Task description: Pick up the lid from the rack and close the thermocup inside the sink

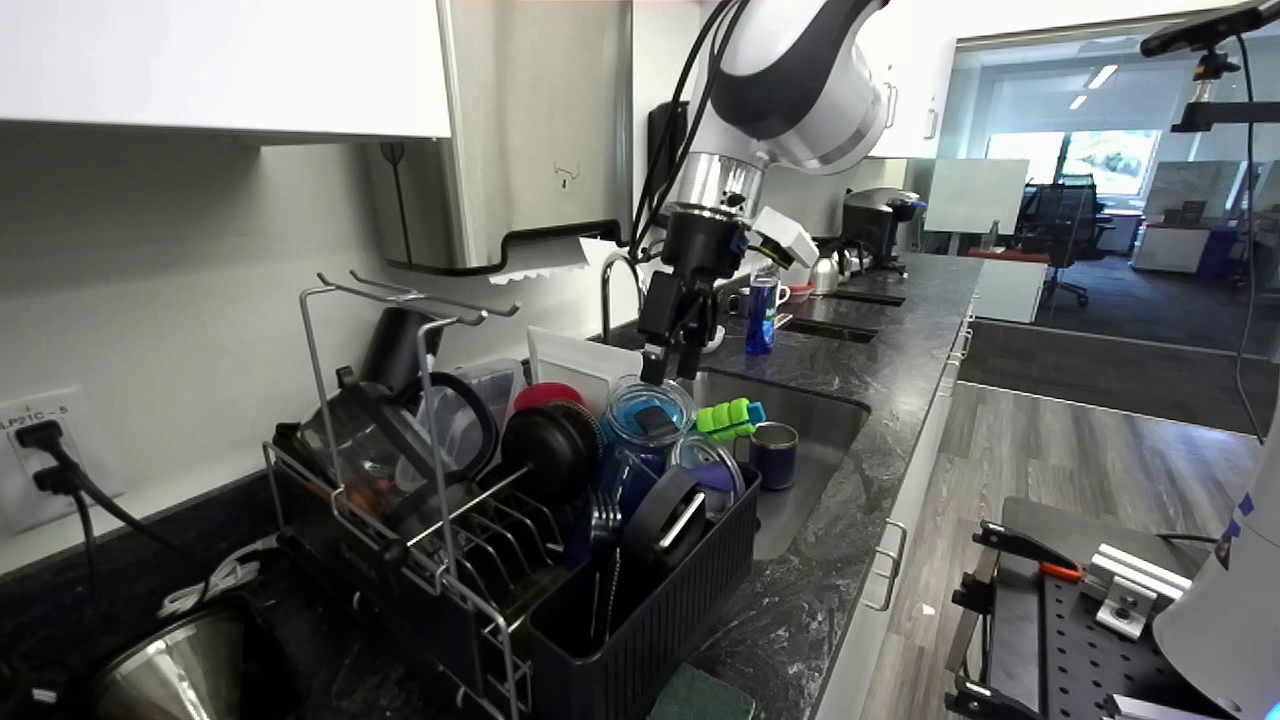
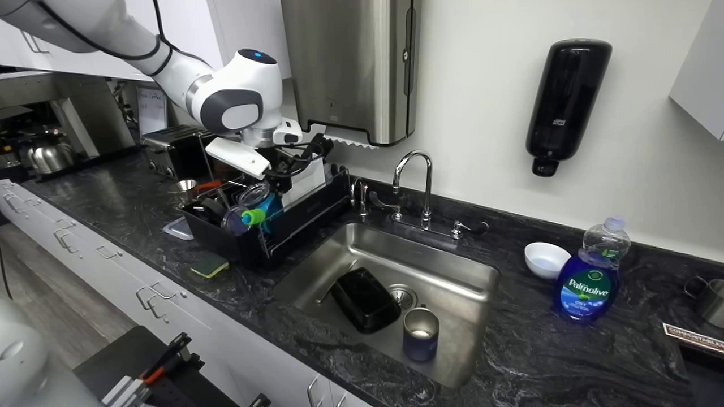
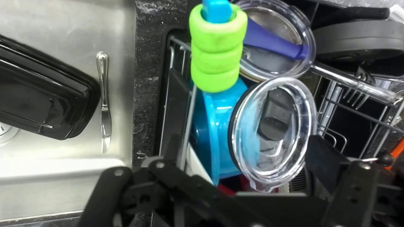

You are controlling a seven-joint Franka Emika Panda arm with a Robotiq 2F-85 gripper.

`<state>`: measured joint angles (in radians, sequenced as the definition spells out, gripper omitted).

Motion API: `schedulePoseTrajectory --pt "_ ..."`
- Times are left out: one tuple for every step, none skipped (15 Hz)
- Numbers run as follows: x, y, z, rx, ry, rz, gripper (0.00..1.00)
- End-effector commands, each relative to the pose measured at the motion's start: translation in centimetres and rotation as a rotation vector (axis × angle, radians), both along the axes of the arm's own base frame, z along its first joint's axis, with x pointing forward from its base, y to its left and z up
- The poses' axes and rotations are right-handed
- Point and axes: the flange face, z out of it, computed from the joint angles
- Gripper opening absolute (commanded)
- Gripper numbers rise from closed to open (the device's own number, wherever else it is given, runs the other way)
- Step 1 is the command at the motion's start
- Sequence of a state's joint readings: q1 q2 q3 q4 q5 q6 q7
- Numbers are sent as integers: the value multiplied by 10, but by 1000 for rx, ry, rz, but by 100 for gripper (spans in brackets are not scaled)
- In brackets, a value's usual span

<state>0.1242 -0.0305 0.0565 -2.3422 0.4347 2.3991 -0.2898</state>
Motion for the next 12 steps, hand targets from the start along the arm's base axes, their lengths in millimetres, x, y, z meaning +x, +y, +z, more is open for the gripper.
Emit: schedulePoseTrajectory --pt "1 4 -2 23 -17 14 100" --pt "1 6 -2 25 -16 16 100" --pt "1 7 -2 26 -16 19 100" --pt "0 8 -2 27 -17 21 100" --pt "0 9 -2 29 -17 23 100" --pt "0 10 -2 30 -17 25 100" --pt "0 11 -2 31 -17 27 100" --pt "0 11 -2 32 -17 27 98" --pt "0 11 -3 33 -17 27 74" --pt "0 11 -3 33 -18 28 73" --pt "0 11 -3 33 -18 29 69" --pt "0 11 -2 33 -19 29 60"
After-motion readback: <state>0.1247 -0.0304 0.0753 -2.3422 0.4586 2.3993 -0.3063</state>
